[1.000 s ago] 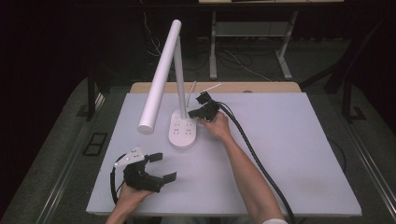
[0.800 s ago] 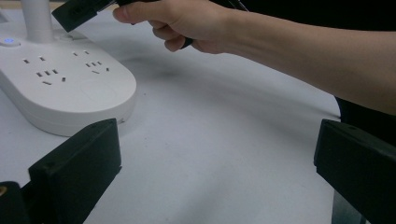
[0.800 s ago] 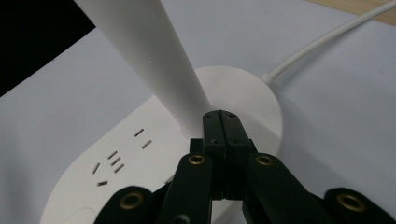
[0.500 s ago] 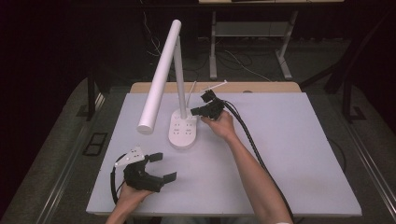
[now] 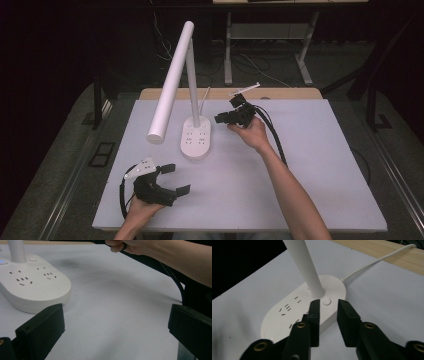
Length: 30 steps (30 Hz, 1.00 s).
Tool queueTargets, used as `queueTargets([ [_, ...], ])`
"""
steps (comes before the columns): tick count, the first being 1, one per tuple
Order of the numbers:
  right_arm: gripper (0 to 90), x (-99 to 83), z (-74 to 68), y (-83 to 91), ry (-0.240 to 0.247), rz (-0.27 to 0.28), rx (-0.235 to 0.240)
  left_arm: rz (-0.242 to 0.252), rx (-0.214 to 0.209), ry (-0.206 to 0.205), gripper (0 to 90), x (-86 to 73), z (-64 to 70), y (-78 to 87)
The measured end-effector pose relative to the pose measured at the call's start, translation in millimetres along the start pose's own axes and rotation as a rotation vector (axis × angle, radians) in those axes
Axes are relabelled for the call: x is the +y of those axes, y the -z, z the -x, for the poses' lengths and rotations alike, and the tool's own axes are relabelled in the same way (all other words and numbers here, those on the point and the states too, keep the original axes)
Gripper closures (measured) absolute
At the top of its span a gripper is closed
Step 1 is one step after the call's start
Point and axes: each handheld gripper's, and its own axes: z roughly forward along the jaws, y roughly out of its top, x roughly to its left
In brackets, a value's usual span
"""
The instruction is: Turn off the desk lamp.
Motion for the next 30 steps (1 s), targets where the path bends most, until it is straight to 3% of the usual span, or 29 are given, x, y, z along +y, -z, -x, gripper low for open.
queueTargets([
  [8,34.9,-7.5,-7.1,25.0,0.035,0.001,-0.018,-0.002,-0.002,-0.003,0.0,0.0,1.0,-1.8],
  [11,27.0,-11.7,-8.4,35.2,0.015,0.017,-0.026,-0.004,-0.004,-0.003,0.0,0.1,1.4,-2.2],
  [18,0.4,-24.1,-10.7,56.5,0.019,0.024,0.000,-0.003,-0.003,-0.001,0.0,0.0,1.8,-2.4],
  [30,0.5,-52.0,-13.4,95.8,0.022,0.082,0.007,-0.004,0.000,-0.004,0.0,0.2,2.8,-3.8],
])
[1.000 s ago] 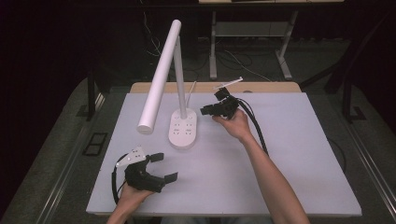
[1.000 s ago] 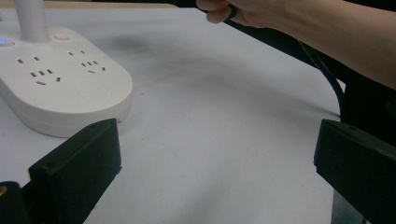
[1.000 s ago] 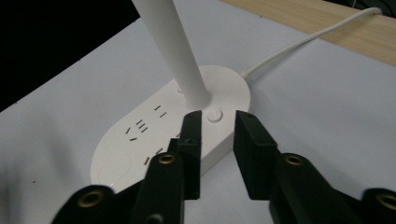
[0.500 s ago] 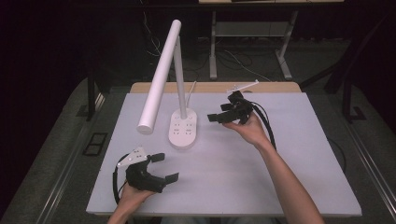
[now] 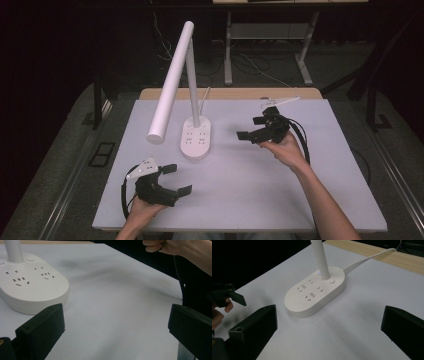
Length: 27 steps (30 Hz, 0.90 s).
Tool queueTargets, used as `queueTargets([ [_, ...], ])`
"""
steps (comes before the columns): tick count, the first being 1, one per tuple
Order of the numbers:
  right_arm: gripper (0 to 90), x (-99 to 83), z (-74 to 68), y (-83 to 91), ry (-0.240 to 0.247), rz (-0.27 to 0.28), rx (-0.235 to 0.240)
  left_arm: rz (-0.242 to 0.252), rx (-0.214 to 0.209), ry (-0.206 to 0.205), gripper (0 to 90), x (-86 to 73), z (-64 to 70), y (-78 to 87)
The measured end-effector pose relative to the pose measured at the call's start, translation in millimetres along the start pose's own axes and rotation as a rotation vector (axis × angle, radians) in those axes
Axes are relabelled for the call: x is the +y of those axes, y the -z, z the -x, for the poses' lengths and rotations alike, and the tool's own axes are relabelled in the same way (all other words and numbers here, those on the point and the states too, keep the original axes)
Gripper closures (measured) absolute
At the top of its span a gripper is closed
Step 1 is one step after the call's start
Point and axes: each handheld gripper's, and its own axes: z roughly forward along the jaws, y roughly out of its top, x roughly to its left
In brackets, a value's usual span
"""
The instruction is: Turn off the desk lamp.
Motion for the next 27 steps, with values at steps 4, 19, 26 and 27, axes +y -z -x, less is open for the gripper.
queueTargets([
  [4,0.5,-9.2,0.4,11.6,-0.003,0.011,-0.005,0.000,0.001,0.000,0.0,0.1,-0.3,0.1],
  [19,0.5,-51.8,0.9,50.9,-0.039,0.056,-0.037,0.000,0.002,0.003,0.0,0.0,0.2,-0.6],
  [26,0.5,-74.5,-6.6,68.5,-0.054,0.084,-0.041,-0.003,0.003,-0.001,0.0,0.2,0.9,-1.0],
  [27,0.5,-77.7,-7.6,70.7,-0.053,0.086,-0.045,-0.003,0.004,-0.001,0.0,0.2,1.0,-1.0],
])
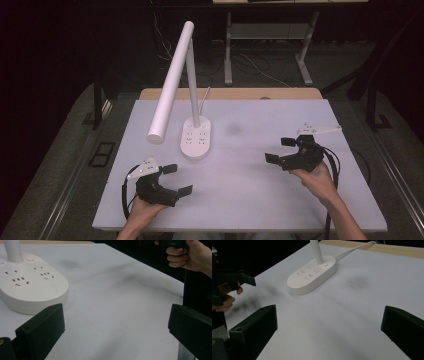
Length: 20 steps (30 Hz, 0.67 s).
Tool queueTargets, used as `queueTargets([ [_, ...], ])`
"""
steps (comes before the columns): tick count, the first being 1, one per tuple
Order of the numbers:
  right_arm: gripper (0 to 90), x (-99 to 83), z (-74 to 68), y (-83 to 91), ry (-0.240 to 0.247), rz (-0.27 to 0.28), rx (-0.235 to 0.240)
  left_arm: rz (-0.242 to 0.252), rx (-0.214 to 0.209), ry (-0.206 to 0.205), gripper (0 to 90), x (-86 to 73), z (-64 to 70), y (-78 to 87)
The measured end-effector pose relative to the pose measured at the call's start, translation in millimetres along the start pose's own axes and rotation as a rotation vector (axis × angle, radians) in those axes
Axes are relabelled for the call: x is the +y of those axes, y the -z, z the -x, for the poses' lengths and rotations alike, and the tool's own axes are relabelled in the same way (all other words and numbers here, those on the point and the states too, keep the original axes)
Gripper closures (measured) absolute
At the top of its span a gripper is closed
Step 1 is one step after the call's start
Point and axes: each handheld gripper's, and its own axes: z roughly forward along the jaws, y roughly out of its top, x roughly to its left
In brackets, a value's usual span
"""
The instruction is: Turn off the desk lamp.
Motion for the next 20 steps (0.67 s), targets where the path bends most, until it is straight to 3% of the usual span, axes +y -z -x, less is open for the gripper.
queueTargets([
  [10,0.5,-37.3,-5.5,21.6,0.000,0.006,-0.047,-0.001,0.006,0.002,0.0,-0.3,0.7,0.1],
  [20,0.5,-77.8,-5.8,37.9,-0.047,0.012,-0.099,-0.002,0.007,0.004,0.0,-0.2,0.8,-0.1],
])
